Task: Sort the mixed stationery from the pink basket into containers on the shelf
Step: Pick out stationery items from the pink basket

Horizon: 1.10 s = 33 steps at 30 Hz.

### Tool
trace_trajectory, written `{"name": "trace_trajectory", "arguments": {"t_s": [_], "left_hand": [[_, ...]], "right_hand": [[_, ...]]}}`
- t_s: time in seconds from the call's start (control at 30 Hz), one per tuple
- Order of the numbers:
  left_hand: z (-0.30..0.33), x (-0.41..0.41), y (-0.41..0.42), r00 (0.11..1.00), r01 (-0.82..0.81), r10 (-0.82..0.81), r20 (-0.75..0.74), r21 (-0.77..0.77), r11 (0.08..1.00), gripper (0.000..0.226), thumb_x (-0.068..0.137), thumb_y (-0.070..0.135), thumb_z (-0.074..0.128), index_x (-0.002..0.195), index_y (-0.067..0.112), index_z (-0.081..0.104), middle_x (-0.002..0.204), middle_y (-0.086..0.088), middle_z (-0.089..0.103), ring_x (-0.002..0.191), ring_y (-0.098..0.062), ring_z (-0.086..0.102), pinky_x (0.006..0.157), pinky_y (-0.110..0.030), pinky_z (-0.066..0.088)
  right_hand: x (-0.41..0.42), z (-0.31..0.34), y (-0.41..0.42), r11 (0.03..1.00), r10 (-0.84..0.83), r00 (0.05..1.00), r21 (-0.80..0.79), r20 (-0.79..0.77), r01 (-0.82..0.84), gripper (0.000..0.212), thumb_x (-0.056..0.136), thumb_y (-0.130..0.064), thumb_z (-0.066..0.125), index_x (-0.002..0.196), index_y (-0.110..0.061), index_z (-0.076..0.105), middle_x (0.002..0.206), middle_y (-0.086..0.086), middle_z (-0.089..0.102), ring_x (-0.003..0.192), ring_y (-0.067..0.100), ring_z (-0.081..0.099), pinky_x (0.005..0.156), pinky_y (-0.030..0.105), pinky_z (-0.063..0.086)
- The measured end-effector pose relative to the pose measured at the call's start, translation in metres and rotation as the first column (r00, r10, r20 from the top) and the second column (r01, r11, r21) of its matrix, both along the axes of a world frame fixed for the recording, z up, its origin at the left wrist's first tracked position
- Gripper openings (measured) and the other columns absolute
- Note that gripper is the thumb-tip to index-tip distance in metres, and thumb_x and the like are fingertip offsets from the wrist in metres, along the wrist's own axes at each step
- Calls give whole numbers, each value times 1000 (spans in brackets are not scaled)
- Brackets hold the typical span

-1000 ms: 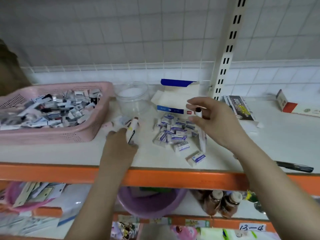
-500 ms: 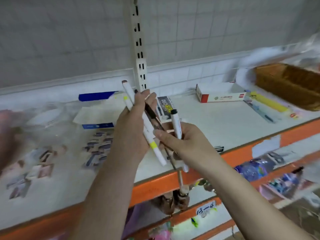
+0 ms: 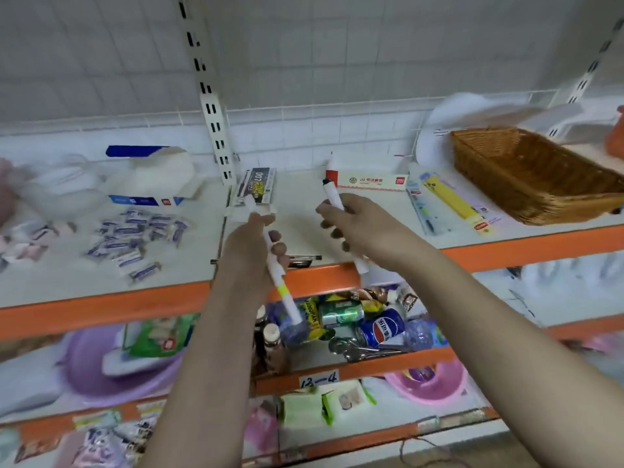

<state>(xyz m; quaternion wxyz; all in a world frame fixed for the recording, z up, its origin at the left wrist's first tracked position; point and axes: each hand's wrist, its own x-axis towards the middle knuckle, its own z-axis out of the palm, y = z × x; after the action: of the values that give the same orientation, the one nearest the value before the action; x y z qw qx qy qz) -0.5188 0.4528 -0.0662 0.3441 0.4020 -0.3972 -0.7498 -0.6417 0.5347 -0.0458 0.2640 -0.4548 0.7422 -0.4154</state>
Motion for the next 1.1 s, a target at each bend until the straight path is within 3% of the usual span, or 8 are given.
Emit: {"name": "trace_trajectory", "arguments": {"t_s": [0.13, 0.27, 0.37, 0.57, 0.63, 0.77, 0.97, 1.1], "left_hand": [[21, -76, 39, 972, -87, 107, -210, 99, 991, 25, 99, 19, 44, 75, 12, 47, 68, -2, 43, 49, -10, 46, 46, -20, 42], [51, -166, 89, 971, 81, -97, -220, -80, 993, 26, 98, 25, 43, 74, 14, 46, 65, 0, 40, 51, -11, 42, 54, -22, 37], [86, -237, 126, 960, 157, -217, -179, -299, 941, 18, 97, 25, 46, 85, 15, 55, 66, 0, 42, 57, -14, 48, 64, -27, 39], [133, -404, 165, 765, 561, -642, -49, -440, 701, 20, 95, 9, 49, 75, 8, 51, 58, -2, 47, 51, -13, 46, 49, -20, 44], [135, -452, 170, 779, 599, -588, 218, -534, 596, 18, 95, 15, 51, 79, 8, 57, 64, -1, 48, 50, -10, 45, 43, -15, 38], [115, -526, 176, 690, 724, -352, 632, -604, 334, 15, 91, 20, 53, 84, 8, 57, 67, -6, 52, 45, -14, 41, 40, -15, 30], [68, -579, 171, 437, 883, 18, 899, -433, 179, 37, 93, 17, 51, 58, 11, 42, 31, 0, 45, 41, -15, 44, 39, -22, 33], [45, -588, 174, 342, 900, 41, 939, -340, 271, 34, 93, 21, 55, 63, 10, 43, 48, -3, 52, 29, -10, 46, 25, -18, 30]], "right_hand": [[-18, -1, 71, 989, 144, 989, 40, -25, -143, 31, 88, -39, 61, 99, -10, 62, 81, 12, 64, 64, 14, 56, 64, 28, 44], [-82, 12, 128, 993, -37, 991, -117, -131, 22, 14, 93, -23, 58, 80, -25, 52, 56, -14, 59, 49, -1, 52, 53, 14, 39], [-136, 35, 175, 958, -168, 978, -256, -121, 133, 14, 96, -20, 53, 89, -30, 47, 63, -9, 57, 48, -2, 51, 51, 13, 38], [-291, 99, 228, 804, -540, 841, -314, -31, 505, 15, 95, -20, 53, 81, -18, 50, 73, 2, 50, 57, 11, 45, 52, 24, 41], [-346, 115, 232, 734, -636, 771, -283, 34, 617, 14, 93, -18, 55, 80, -13, 50, 68, 2, 49, 52, 11, 47, 49, 23, 41], [-424, 107, 225, 726, -671, 706, -10, -229, 687, 28, 92, -25, 54, 73, -4, 57, 51, 6, 50, 39, 13, 48, 41, 19, 37], [-500, 32, 201, 776, -603, 797, 225, -7, 589, 28, 93, -17, 52, 112, 0, 62, 67, 6, 46, 60, 18, 41, 60, 28, 38], [-532, 8, 197, 804, -514, 856, 319, -51, 502, 28, 92, -19, 51, 106, 2, 63, 67, 9, 47, 53, 18, 40, 55, 26, 36]]}}
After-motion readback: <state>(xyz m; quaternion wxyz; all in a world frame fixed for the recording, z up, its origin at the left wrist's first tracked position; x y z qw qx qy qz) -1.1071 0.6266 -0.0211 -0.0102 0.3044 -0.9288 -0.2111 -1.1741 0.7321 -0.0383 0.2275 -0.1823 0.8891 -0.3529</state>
